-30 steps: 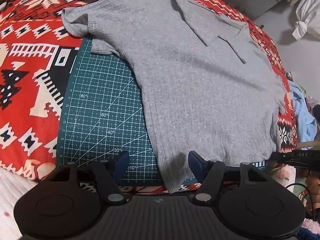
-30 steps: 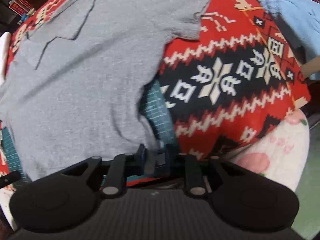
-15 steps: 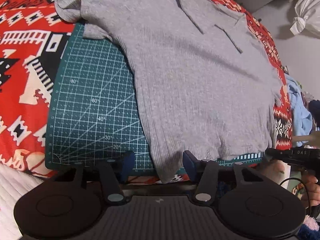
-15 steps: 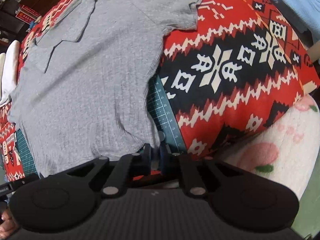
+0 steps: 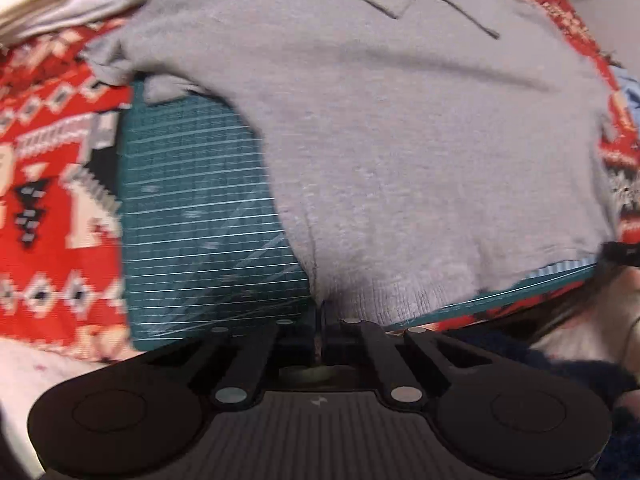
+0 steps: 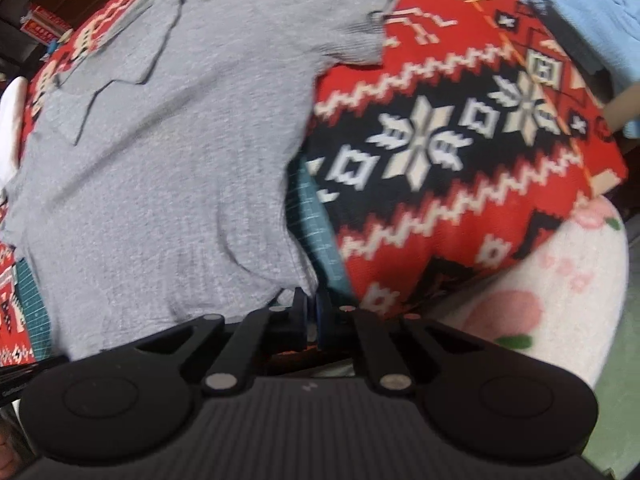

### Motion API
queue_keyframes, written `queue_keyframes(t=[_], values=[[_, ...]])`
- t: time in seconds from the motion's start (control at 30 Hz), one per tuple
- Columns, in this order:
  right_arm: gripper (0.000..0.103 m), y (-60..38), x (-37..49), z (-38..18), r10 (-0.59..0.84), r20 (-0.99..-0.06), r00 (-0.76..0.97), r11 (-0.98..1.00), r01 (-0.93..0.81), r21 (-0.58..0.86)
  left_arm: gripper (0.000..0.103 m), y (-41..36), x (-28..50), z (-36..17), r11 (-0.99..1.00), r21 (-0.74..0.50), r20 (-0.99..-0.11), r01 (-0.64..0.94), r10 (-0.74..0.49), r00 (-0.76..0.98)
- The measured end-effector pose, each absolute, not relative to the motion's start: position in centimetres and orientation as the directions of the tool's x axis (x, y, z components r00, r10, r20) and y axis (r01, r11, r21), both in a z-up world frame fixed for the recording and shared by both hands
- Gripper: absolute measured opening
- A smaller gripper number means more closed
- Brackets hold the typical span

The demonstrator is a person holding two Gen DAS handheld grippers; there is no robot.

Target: Fold clothes

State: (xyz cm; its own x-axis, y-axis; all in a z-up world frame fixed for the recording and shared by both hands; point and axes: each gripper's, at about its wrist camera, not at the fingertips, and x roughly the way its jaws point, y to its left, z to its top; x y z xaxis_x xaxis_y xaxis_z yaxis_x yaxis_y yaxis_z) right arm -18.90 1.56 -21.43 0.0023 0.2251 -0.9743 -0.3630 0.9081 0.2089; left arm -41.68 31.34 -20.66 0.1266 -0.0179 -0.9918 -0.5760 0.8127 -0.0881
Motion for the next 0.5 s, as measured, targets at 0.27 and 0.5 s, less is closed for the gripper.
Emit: queue_keyframes(t=[0.27,0.5], values=[[0.004,-2.1,-17.9,-20.4,0.287,-0.957,-0.043,0.914,-0.286,0.287,0.002,35.4,-46.4,-18.0,0.739,-0.103,-0.989,-0.665,-0.008,0.145],[0.004,-4.3,-17.3,-19.4,0.317,-0.947,-0.040,0.919,-0.232,0.318,0.002,35.5,-47.4,-16.6,0.716,-0.169,-0.977,-0.678,-0.031,0.211]])
